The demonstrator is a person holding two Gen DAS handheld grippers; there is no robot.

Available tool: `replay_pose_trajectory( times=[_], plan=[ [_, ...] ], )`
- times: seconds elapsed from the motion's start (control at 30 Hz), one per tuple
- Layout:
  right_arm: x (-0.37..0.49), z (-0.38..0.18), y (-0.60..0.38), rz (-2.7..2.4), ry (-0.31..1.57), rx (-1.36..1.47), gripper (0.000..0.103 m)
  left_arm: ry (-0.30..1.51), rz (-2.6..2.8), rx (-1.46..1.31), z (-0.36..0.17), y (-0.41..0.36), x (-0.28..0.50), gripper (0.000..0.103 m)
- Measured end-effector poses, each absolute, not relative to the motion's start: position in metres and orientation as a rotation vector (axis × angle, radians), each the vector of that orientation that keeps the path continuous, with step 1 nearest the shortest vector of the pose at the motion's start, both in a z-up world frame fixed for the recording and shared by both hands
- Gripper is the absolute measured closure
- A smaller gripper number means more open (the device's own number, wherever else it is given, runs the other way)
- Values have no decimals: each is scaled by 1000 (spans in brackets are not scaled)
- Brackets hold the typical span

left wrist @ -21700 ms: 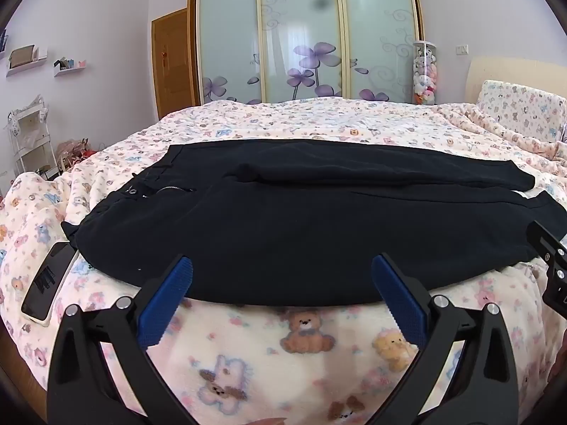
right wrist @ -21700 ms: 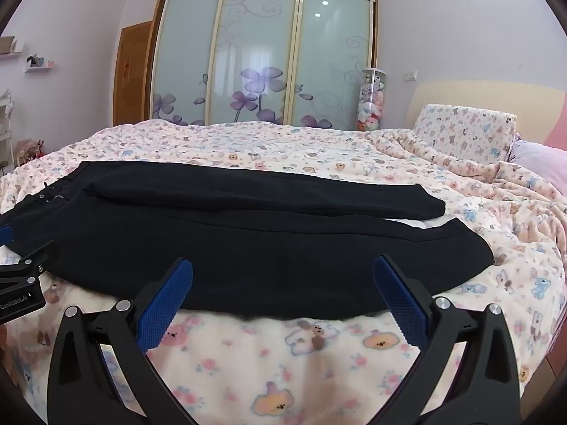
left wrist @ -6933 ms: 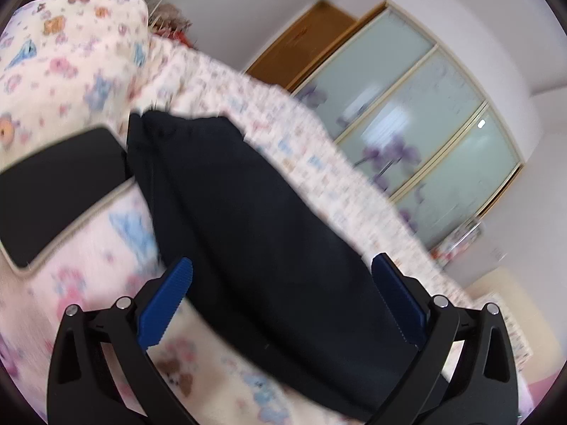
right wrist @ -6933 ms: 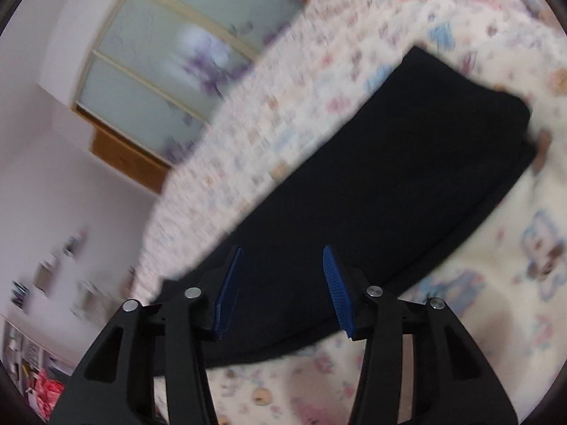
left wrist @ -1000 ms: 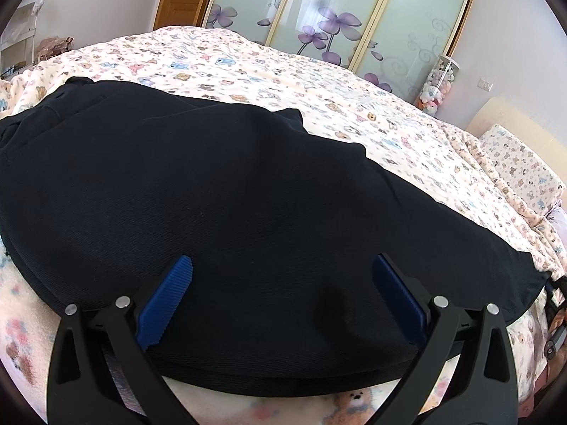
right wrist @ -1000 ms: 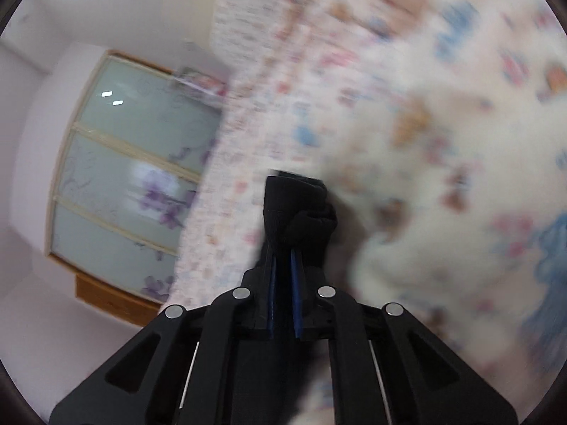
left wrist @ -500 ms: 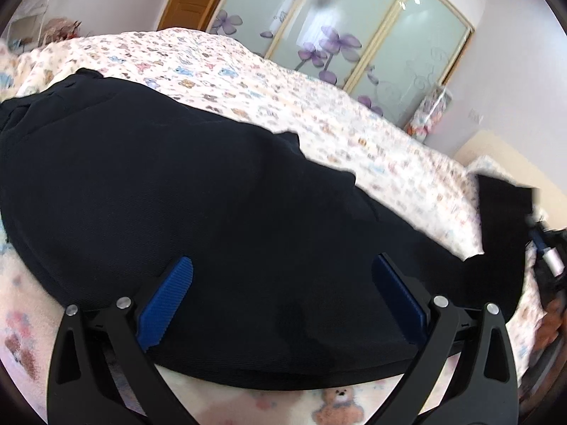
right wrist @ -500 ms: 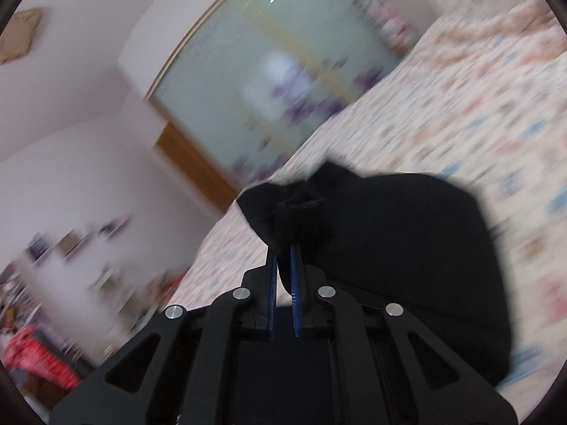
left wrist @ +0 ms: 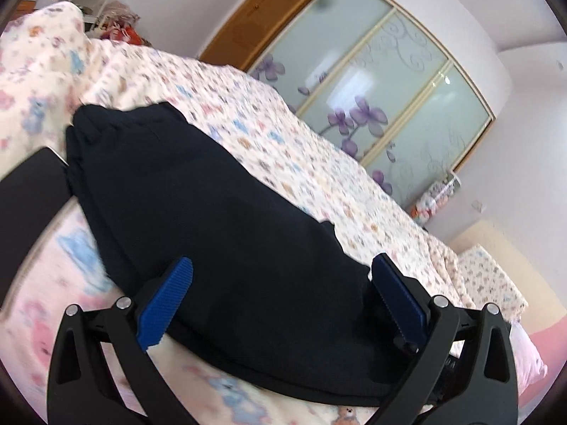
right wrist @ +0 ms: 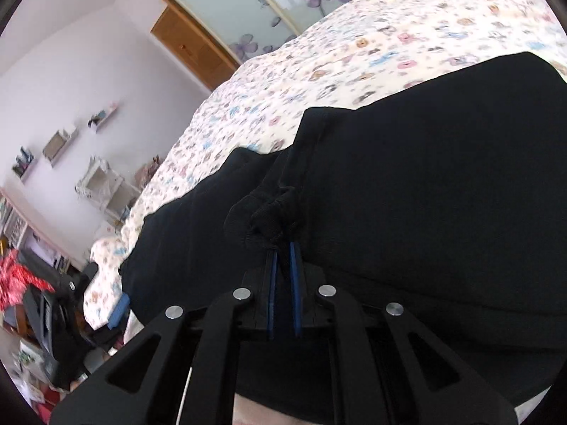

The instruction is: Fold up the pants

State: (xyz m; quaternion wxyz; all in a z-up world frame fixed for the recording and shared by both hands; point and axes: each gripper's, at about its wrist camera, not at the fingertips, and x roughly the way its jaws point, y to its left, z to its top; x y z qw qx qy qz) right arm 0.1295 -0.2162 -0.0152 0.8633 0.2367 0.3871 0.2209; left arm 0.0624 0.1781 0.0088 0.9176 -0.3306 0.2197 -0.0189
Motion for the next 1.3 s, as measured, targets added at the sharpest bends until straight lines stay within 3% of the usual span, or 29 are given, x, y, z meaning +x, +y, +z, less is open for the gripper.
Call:
replay_pose_trajectory(
  times=[0.23, 0.4, 0.53, 0.63, 0.7, 0.9, 1.0, 1.13, 1.3],
  plan=[
    [91, 19, -190, 596, 707, 320, 95, 431, -2, -712, 12, 191, 56, 2],
    [88, -9, -148, 520, 857, -31, 94, 470, 16, -730, 9, 195, 62, 2],
    [79, 0, -138, 501, 847, -145, 91, 466, 28, -724, 7, 198, 55, 2],
    [80, 1, -148, 558, 863, -62, 74, 463, 27, -719, 9, 201, 53, 2],
    [79, 9, -151, 604, 849, -9, 49, 461, 20, -723, 10, 203, 51, 2],
    [97, 19, -177, 720, 774, 383, 41, 470, 16, -741, 10, 208, 51, 2],
    [130, -22, -173, 734, 992, 555, 39, 505, -19, -760, 9, 209, 54, 2],
    [132, -22, -177, 736, 994, 599, 40, 576, -88, -765, 9, 210, 57, 2],
    [123, -10, -198, 747, 946, 653, 28, 718, -180, -873, -5, 219, 57, 2]
  ],
)
